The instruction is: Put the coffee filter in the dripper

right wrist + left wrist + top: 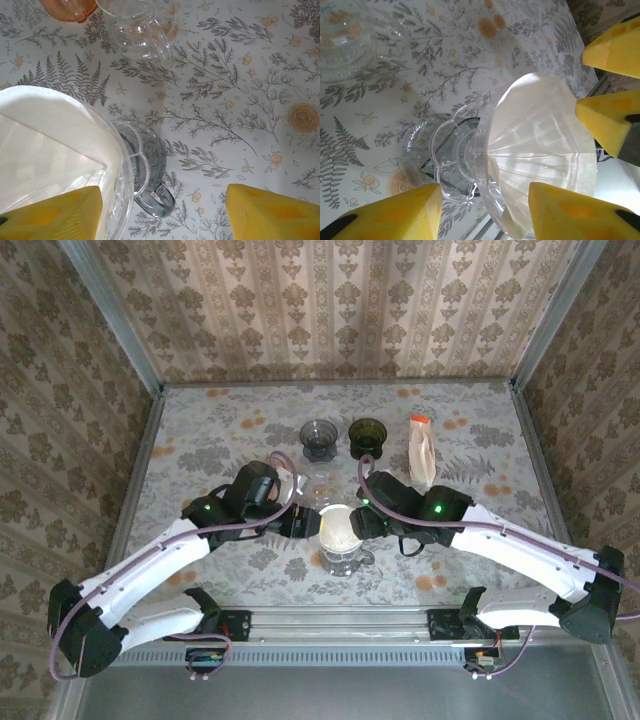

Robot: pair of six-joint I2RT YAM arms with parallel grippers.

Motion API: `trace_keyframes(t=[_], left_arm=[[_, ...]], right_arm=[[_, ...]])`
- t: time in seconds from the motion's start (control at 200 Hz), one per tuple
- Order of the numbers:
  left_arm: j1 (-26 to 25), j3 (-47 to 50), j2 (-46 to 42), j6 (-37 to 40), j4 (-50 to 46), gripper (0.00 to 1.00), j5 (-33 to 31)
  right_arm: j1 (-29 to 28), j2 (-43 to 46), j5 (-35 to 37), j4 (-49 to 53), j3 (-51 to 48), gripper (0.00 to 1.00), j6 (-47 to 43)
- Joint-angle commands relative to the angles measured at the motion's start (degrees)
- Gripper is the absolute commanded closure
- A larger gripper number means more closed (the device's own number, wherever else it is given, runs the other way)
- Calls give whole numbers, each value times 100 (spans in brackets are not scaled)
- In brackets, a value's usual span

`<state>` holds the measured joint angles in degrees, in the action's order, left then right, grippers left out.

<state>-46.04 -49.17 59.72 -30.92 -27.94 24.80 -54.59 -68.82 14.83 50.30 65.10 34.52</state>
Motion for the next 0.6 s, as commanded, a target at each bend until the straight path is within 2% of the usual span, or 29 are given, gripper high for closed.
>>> trace_keyframes(t=[0.0,0.315,0.595], left_arm=[[-5,-222,-187,-28,-112,48,-89],[94,-98,-451,-128,-154,49,-266],[656,511,-1249,-505,-23,46,-593]], right_arm=[[-21,165,195,-21,99,32,-3],[-21,514,400,-91,-5,32,30],[-1,1335,1180,-213,-647,30,274]])
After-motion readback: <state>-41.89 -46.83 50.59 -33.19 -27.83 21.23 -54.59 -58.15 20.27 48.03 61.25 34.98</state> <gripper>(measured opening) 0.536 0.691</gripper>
